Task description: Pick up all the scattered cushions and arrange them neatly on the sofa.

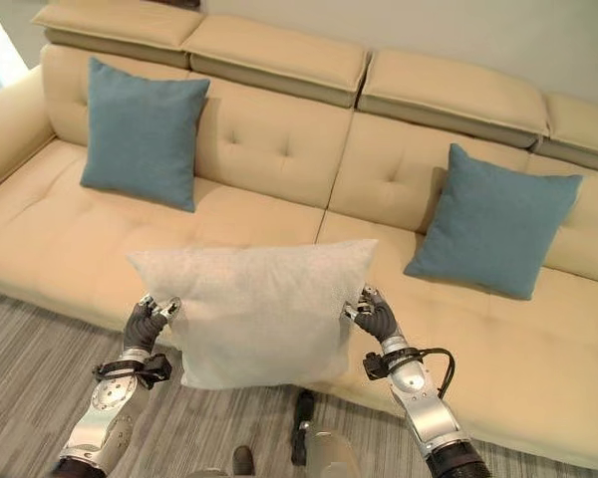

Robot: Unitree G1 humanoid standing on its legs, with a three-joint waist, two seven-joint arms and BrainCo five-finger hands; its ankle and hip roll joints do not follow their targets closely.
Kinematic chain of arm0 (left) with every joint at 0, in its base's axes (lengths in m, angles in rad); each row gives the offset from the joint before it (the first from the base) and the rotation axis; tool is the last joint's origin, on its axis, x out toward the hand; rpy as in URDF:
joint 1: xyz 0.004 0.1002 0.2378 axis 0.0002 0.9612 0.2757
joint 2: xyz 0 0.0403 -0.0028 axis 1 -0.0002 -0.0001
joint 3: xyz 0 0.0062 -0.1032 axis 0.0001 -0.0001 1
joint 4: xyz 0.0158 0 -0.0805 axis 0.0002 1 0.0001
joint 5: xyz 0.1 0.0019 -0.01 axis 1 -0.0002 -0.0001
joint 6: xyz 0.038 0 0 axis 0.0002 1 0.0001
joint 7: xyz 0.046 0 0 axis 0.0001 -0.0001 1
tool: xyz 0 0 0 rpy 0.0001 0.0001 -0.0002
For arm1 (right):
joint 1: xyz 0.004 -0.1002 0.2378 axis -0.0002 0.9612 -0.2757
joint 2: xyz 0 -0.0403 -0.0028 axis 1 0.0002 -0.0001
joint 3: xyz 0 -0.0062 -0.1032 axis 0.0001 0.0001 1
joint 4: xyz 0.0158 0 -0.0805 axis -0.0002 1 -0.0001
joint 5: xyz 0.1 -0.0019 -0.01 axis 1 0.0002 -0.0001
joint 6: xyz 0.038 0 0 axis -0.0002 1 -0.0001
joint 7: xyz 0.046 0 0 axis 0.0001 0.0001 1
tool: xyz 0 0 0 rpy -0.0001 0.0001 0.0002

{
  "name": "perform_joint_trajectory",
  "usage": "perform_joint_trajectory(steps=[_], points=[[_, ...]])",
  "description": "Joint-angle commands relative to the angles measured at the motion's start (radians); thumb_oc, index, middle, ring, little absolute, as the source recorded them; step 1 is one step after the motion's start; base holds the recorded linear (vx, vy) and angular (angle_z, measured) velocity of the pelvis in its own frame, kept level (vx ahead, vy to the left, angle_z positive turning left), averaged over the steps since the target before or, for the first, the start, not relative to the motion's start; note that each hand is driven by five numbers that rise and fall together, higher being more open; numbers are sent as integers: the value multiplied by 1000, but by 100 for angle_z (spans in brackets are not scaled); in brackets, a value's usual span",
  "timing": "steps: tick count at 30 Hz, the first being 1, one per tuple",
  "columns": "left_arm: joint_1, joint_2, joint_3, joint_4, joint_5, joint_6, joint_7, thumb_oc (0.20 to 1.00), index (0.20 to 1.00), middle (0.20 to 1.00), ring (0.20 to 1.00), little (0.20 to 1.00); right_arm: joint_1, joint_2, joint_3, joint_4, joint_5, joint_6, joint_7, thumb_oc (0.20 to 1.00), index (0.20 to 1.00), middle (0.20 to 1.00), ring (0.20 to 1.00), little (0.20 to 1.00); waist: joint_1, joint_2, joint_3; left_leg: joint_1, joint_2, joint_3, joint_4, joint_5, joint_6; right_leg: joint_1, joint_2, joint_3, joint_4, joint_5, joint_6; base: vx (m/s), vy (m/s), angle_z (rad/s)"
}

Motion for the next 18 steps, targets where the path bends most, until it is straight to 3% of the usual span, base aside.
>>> perform_joint_trajectory(steps=[1, 2, 3, 5, 6, 9, 10, 14, 18], points=[[-80, -14, -39, -75, 21, -78, -76, 200, 200, 200, 200, 200, -71, -15, -31, -98, 39, -98, -13, 200, 200, 200, 200, 200, -2, -19, -31, -139, 8, -21, 295, 42, -61, 82, 8, 26, 4, -39, 52, 176, -126, -3], [-79, -19, -45, -76, 17, -68, -72, 200, 200, 200, 200, 200, -63, -19, -31, -107, 51, -97, -13, 200, 200, 200, 200, 200, 11, -26, -26, -164, 12, -41, 371, 48, -61, 113, 17, 34, -1, -59, 37, 190, -110, -14], [-80, -24, -44, -74, 12, -65, -68, 200, 200, 200, 200, 200, -60, -21, -34, -108, 52, -92, -12, 200, 200, 200, 200, 200, 15, -27, -22, -180, 19, -48, 358, 44, -54, 119, 15, 39, 0, -66, 37, 231, -63, -27], [-79, -27, -43, -79, 12, -63, -60, 200, 200, 200, 200, 200, -56, -20, -29, -106, 57, -90, -14, 200, 200, 200, 200, 200, 23, -29, -20, -212, 22, -79, 288, 23, -38, 126, 10, 59, 8, -78, 41, 146, 23, -17], [-75, -23, -36, -91, 19, -65, -56, 200, 200, 200, 200, 200, -58, -23, -31, -105, 61, -90, -16, 200, 200, 200, 200, 200, 34, -27, -18, -209, 24, -127, 188, 25, -31, 132, 15, 88, 16, -93, 47, 140, 47, -26], [-62, -29, -24, -102, 16, -66, -42, 200, 200, 200, 200, 200, -58, -29, -31, -98, 61, -88, -19, 200, 200, 200, 200, 200, 51, -14, -14, -230, 47, -221, 86, 102, -54, 146, 21, 132, 29, -119, 44, 167, 91, -64], [-59, -30, -18, -103, 11, -68, -38, 200, 200, 200, 200, 200, -62, -30, -29, -99, 62, -86, -15, 200, 200, 200, 200, 200, 54, -8, -12, -218, 38, -241, 73, 96, -50, 142, 20, 142, 43, -126, 44, 143, 130, -82], [-62, -27, -18, -113, 11, -67, -44, 200, 200, 200, 200, 200, -54, -33, -43, -105, 54, -80, -16, 200, 200, 200, 200, 200, 48, 6, -17, -191, 33, -221, 36, 100, -45, 144, 7, 141, 60, -138, 49, 97, 127, -46], [-70, -8, -7, -134, 19, -72, -43, 200, 200, 200, 200, 200, -81, -22, -45, -104, 35, -71, -27, 200, 200, 200, 200, 200, 53, 20, -30, -145, 13, -173, -5, 74, -13, 150, -26, 167, 36, -115, 75, 79, 142, -11]])
